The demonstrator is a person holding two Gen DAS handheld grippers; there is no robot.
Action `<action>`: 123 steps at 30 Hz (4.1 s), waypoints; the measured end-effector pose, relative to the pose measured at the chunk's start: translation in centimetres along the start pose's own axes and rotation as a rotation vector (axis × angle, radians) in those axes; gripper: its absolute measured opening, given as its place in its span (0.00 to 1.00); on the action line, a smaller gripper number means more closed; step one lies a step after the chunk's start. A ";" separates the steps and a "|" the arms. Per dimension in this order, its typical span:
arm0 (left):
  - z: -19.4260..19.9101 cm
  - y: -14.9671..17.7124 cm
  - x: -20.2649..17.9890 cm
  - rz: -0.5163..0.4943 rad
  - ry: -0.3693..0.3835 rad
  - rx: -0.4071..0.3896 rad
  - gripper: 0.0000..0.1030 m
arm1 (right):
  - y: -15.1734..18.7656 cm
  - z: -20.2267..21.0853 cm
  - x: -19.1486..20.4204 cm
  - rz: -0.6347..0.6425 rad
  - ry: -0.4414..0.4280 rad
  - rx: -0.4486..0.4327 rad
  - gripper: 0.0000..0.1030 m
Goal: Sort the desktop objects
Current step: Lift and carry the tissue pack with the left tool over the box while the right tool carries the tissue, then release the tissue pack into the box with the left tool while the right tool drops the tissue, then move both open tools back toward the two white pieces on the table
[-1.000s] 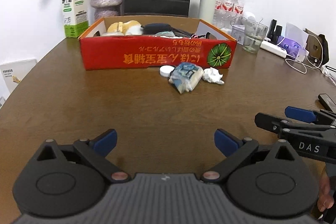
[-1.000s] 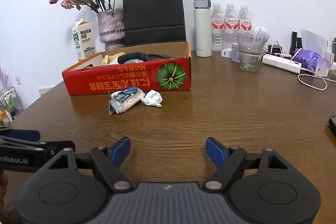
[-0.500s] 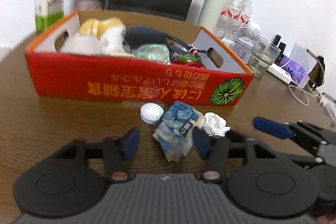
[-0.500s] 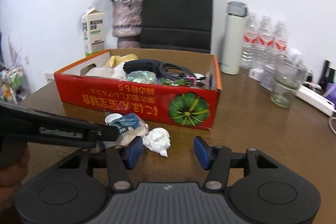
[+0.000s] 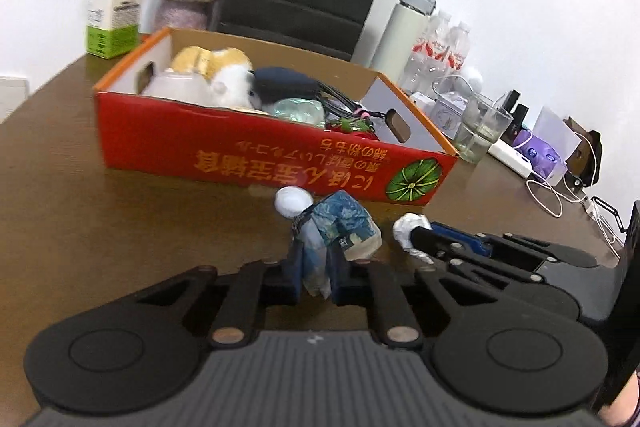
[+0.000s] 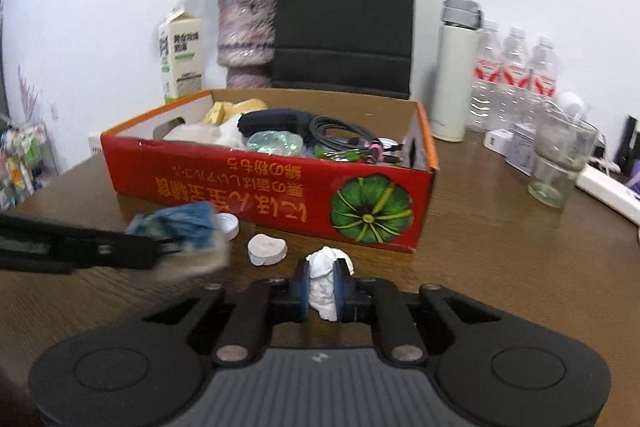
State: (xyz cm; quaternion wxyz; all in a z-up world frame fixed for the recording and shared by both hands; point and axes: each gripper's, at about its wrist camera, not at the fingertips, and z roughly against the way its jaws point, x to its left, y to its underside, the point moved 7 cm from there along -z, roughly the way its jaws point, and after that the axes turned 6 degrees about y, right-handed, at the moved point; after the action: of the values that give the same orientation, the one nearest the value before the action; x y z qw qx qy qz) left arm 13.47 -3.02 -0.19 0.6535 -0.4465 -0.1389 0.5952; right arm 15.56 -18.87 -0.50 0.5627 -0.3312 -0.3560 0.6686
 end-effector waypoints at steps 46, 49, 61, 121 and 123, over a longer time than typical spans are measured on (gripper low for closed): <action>11.8 -3.0 -1.1 -0.147 -0.182 -0.263 0.13 | -2.7 16.2 0.3 0.004 0.056 -0.261 0.10; 11.2 -6.0 -0.8 -0.152 -0.178 -0.294 0.13 | -5.1 15.8 0.0 0.019 0.059 -0.303 0.10; -3.3 -16.0 -1.3 -0.028 0.049 0.124 0.13 | -15.3 2.6 -2.2 -0.014 -0.112 0.018 0.10; 8.9 8.4 0.6 -0.095 -0.315 -0.013 0.99 | 5.4 12.9 1.7 -0.033 0.059 -0.020 0.82; 8.6 8.4 0.7 -0.095 -0.312 -0.009 0.99 | 5.5 12.7 2.0 -0.027 0.053 -0.017 0.82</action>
State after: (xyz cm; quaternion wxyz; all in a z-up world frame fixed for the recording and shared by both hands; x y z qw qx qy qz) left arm 2.04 0.34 -1.89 0.6494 -0.3447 -0.2624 0.6250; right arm 1.77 -18.86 1.43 0.5781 -0.3486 -0.3512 0.6488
